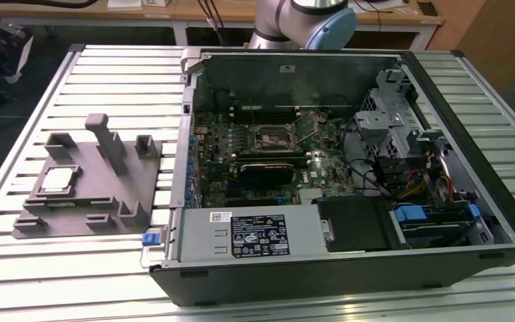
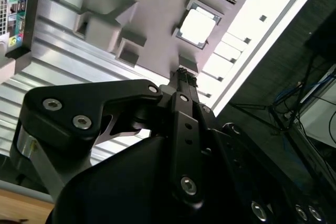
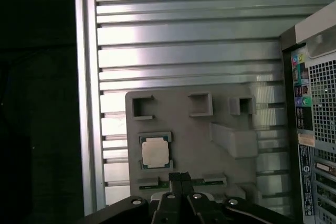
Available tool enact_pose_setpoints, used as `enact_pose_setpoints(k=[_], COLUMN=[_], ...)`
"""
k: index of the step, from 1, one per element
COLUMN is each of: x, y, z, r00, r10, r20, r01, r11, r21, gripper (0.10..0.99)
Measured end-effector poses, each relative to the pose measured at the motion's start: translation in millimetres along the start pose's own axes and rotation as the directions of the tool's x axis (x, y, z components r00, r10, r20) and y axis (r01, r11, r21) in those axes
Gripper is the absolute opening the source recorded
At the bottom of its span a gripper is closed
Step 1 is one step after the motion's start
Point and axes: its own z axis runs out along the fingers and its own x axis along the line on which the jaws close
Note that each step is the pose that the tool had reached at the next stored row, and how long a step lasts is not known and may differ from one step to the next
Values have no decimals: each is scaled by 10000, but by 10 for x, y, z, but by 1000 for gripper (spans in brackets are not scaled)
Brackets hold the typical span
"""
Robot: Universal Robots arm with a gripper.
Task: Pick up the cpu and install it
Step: 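Reach for the cpu, then pick up the cpu and move it towards the insertion slot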
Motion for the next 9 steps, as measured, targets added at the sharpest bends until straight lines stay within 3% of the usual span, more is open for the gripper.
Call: enact_pose_setpoints(k=[7,9], x=[212,229], y=[-16,-18], z=[9,15], r00=[10000,10000], r10=[3,2], r20=[-20,-26], r01=[-3,-2], r11=[10000,10000], r21=[1,1], gripper=[106,106])
